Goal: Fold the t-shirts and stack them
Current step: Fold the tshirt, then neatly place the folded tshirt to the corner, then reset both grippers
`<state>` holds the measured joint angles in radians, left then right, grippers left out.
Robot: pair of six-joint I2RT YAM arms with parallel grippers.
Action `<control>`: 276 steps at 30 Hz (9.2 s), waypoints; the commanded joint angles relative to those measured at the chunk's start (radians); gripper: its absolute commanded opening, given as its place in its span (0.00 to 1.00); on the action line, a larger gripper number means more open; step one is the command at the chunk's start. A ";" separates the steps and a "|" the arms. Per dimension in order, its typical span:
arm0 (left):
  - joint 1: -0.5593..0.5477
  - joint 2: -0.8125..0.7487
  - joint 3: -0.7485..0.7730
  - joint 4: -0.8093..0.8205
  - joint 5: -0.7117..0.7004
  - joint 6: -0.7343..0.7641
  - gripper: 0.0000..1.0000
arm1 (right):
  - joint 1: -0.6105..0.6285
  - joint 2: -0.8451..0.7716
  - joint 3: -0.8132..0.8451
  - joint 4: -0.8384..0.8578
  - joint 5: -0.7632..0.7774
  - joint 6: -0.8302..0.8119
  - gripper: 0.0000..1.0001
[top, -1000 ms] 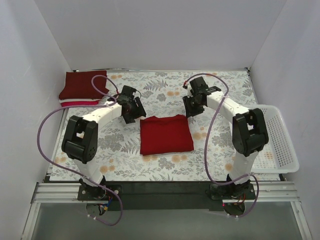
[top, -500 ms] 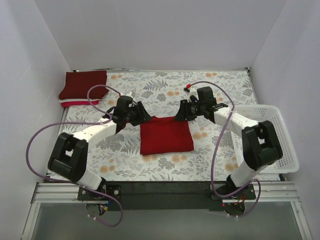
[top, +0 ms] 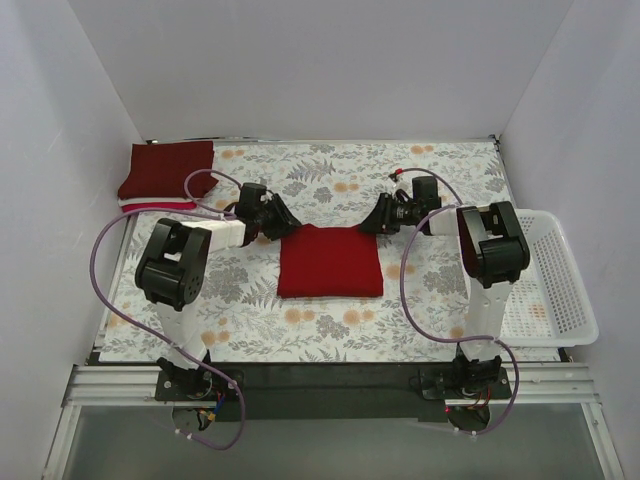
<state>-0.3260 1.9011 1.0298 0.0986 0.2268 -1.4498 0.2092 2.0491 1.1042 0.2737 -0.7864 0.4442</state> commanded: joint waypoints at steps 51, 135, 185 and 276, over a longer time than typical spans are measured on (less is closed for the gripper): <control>-0.077 -1.045 -0.295 -0.594 -0.566 0.181 0.75 | 0.398 -0.104 -0.478 0.728 -0.039 0.436 0.45; -0.022 -0.358 -0.473 -0.060 0.115 -0.391 0.45 | 0.964 -0.340 0.014 -0.320 0.981 -0.326 0.01; 0.249 0.346 1.260 -0.899 -0.494 0.710 0.00 | 0.590 -1.014 -0.382 -0.722 1.003 -0.196 0.98; 0.165 -0.923 0.129 -0.672 -0.105 0.233 0.90 | 0.308 -1.223 -0.172 -0.953 1.239 -0.105 0.99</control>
<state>-0.1902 1.1667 1.2579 -0.4561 0.1642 -1.1431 0.5320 0.9493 0.9264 -0.6361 0.3794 0.3176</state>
